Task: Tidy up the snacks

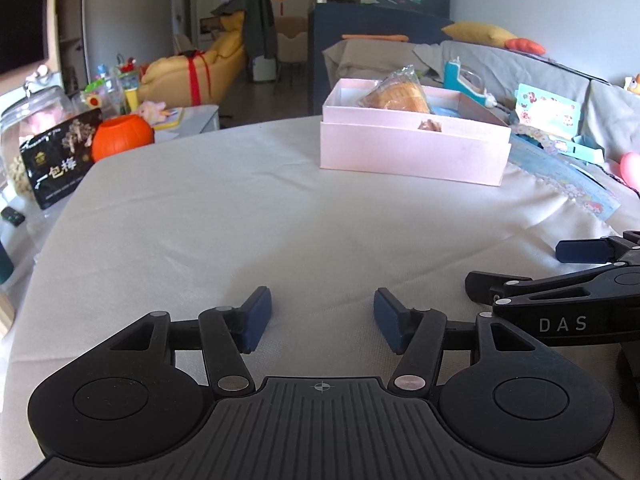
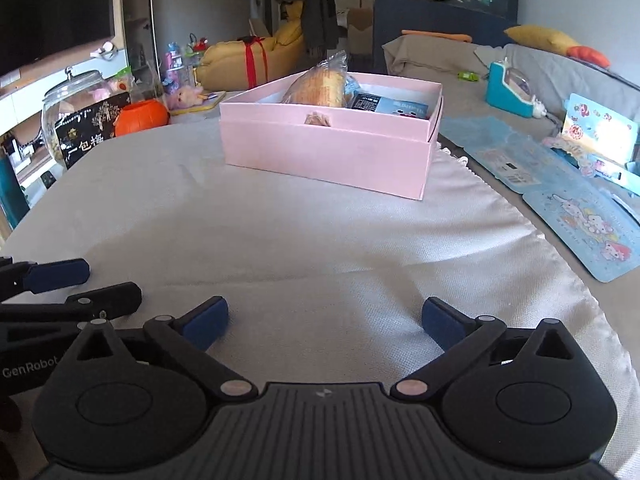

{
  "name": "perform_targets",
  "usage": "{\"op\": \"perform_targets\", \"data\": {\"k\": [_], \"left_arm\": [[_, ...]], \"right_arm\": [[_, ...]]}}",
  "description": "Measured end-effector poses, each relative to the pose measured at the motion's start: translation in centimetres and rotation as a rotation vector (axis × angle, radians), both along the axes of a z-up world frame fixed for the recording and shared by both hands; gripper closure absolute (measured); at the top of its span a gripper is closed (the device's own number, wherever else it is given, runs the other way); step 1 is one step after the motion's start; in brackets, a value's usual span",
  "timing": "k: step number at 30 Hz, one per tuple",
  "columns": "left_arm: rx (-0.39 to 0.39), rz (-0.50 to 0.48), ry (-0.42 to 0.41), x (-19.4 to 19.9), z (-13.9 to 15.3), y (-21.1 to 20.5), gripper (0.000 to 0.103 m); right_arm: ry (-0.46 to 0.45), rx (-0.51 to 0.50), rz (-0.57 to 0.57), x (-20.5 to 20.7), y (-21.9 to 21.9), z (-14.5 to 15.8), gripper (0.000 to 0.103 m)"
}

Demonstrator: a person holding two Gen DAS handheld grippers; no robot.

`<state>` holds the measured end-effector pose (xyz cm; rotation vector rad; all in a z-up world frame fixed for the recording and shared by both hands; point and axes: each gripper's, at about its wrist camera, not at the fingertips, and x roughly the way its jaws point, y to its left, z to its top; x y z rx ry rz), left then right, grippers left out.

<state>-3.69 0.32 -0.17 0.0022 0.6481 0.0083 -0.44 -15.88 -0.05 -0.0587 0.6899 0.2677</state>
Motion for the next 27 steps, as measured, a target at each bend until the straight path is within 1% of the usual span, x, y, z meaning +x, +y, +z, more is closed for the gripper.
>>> {"op": "perform_targets", "data": {"k": [8,27], "left_arm": [[-0.009,0.002,-0.001,0.14,0.01,0.16,0.039],[-0.013,0.001,-0.001,0.12,0.02,0.26,0.039]], "right_arm": [[0.002,0.020,0.001,-0.01,-0.34,-0.03,0.000],[0.003,0.005,0.001,0.05,0.01,-0.07,0.000]]}}
